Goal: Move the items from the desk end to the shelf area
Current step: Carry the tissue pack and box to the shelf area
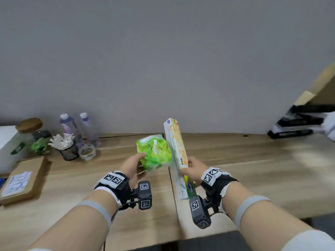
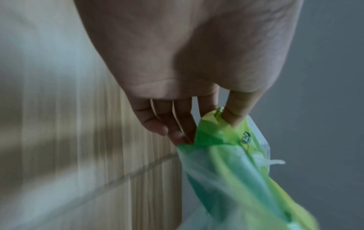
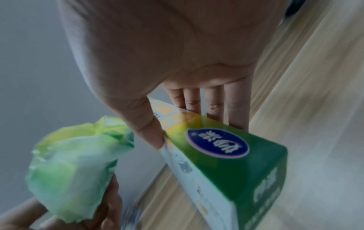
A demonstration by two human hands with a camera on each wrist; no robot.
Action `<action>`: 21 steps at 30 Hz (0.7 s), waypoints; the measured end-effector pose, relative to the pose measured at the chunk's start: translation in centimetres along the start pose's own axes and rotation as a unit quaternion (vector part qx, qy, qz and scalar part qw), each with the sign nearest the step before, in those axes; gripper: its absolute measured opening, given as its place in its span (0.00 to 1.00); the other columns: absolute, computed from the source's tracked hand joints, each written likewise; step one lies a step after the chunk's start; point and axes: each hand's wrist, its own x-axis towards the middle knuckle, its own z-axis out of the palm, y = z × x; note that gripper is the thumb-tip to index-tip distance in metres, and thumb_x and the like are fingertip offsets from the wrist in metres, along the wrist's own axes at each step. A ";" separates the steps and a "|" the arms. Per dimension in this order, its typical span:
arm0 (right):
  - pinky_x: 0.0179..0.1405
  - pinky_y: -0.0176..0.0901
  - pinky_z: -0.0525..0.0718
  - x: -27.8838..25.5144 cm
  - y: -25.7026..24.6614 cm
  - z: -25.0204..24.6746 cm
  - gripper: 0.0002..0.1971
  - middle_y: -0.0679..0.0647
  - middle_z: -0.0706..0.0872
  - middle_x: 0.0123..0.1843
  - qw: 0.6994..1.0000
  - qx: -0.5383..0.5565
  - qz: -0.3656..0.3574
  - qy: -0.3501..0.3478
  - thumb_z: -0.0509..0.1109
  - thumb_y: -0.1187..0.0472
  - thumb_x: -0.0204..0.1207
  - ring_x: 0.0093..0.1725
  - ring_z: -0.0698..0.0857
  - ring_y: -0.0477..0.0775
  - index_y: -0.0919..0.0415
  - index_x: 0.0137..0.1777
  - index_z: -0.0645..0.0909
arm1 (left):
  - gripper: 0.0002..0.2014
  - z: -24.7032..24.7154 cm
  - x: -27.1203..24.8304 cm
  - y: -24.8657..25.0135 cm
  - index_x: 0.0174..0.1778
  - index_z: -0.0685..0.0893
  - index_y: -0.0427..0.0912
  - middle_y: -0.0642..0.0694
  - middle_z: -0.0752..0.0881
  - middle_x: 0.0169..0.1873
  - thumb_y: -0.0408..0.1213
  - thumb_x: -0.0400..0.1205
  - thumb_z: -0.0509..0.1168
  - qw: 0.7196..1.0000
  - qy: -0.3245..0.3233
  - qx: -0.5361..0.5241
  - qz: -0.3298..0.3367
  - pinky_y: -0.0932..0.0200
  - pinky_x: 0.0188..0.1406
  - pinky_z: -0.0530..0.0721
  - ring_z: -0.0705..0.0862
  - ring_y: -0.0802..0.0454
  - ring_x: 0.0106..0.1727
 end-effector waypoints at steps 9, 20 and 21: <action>0.31 0.40 0.81 -9.1 16.1 -21.0 0.20 0.54 0.87 0.54 0.980 0.030 0.072 0.182 0.74 0.58 0.70 0.43 0.86 0.53 0.55 0.61 0.73 | 0.08 26.0 -1.5 -3.0 0.55 0.83 0.38 0.39 0.89 0.46 0.38 0.84 0.68 0.987 -0.125 0.095 0.028 0.55 0.39 0.80 0.86 0.46 0.43; 0.48 0.47 0.87 -12.7 33.4 -35.6 0.20 0.51 0.87 0.52 0.935 0.046 0.207 0.284 0.74 0.57 0.67 0.48 0.88 0.54 0.51 0.57 0.72 | 0.02 50.8 2.6 -12.7 0.50 0.83 0.37 0.36 0.89 0.45 0.29 0.85 0.65 0.967 -0.227 0.112 -0.025 0.51 0.39 0.85 0.89 0.43 0.44; 0.50 0.49 0.88 -12.3 34.8 -37.0 0.19 0.50 0.87 0.51 0.932 0.040 0.216 0.288 0.74 0.56 0.67 0.48 0.88 0.54 0.51 0.56 0.72 | 0.03 52.8 3.5 -13.5 0.51 0.83 0.37 0.36 0.89 0.46 0.29 0.85 0.64 0.965 -0.234 0.112 -0.031 0.51 0.38 0.86 0.89 0.43 0.45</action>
